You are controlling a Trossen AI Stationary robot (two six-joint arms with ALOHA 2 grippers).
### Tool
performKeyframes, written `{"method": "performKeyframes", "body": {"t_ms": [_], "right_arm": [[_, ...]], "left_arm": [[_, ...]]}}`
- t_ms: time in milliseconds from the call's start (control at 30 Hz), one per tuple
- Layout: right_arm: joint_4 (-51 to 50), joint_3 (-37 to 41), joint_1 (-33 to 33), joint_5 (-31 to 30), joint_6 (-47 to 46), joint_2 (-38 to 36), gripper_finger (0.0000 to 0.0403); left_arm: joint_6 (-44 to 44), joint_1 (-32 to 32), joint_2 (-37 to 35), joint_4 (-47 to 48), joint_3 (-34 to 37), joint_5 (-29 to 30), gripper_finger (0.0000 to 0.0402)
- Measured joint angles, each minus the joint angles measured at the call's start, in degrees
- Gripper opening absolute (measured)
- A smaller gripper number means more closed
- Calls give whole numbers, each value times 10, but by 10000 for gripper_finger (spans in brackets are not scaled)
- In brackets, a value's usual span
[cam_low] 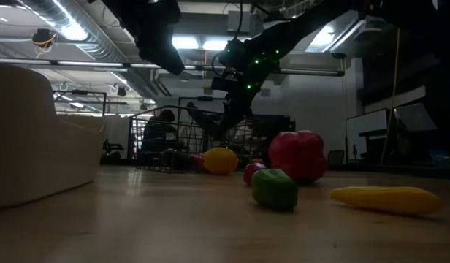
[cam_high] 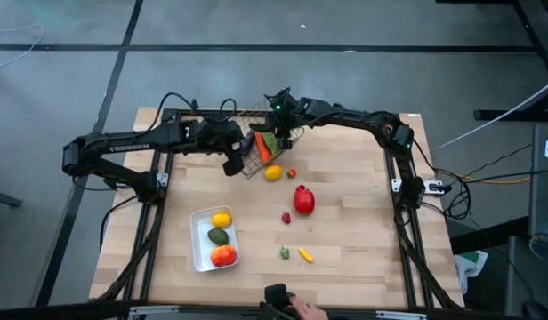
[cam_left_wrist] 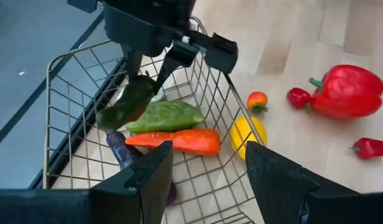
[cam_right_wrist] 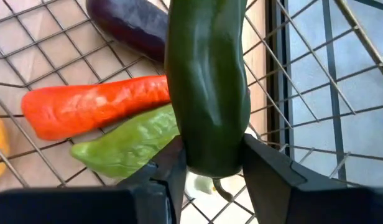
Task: Sort produce into baskets
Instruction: Put the green chili pepper into the gold wire basket, then put the bottom small red bell pepper into the gold wire basket
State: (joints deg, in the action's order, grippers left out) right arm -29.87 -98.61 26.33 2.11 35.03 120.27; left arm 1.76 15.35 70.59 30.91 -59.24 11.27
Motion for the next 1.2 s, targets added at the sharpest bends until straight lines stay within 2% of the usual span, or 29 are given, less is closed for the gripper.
{"method": "performKeyframes", "body": {"t_ms": [133,433,667,867,1200], "right_arm": [[-1,0,0,0,0,0,148],[14,0,-1,-1,-2,0,244],[24,-10,-1,-13,-2,-3,277],[-52,-96,-1,-26,-2,-5,276],[-291,-289,-5,-8,0,-6,276]], "left_arm": [[5,-12,0,-3,0,0,198],[30,-46,0,-3,0,1,198],[59,-76,0,-3,0,1,198],[61,-106,0,-4,0,1,198],[80,-152,1,-51,0,1,198]]}}
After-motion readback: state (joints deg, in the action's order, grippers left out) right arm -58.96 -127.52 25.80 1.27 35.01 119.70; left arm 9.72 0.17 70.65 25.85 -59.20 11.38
